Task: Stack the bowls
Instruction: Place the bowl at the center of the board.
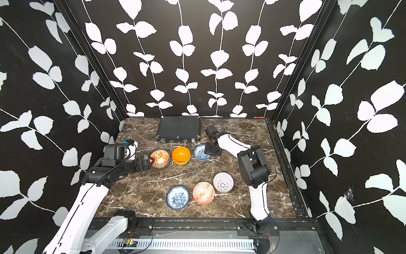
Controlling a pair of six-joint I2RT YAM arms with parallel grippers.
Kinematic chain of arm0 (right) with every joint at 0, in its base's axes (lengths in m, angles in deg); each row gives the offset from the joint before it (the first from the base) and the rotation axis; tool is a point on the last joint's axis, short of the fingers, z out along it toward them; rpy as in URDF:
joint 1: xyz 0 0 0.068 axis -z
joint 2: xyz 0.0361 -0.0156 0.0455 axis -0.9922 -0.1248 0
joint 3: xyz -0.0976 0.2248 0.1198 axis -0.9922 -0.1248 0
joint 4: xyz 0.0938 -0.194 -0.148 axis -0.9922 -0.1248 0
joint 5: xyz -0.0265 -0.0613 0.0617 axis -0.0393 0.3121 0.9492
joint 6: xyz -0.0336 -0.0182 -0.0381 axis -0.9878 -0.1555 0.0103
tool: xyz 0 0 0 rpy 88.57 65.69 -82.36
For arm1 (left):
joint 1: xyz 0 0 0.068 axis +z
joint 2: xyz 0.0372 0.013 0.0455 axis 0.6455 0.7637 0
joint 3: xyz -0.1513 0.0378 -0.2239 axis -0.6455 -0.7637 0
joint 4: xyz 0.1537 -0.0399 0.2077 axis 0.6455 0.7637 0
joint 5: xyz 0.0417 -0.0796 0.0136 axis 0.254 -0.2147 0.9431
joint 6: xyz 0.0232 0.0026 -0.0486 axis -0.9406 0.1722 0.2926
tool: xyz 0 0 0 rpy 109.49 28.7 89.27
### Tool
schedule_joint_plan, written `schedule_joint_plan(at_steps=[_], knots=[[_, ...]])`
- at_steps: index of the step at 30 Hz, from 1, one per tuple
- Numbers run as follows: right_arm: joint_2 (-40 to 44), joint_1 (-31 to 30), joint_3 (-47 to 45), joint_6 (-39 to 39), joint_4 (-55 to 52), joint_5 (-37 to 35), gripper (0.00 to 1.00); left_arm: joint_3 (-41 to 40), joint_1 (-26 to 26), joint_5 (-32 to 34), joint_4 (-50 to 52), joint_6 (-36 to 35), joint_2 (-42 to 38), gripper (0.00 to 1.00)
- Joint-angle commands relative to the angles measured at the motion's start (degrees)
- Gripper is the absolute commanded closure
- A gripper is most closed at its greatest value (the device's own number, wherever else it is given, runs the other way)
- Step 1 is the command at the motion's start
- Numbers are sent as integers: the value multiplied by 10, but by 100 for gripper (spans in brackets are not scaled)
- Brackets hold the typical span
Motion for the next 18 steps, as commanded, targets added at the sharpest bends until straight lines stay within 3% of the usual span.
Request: schedule_joint_plan(at_steps=[1,18], knots=[[12,-6,-9,10,6,-2,100,-4,-2,0,-4,-3,-6,1],[47,-9,-42,34,-3,-7,97,-5,-3,2,-5,-3,-5,2]])
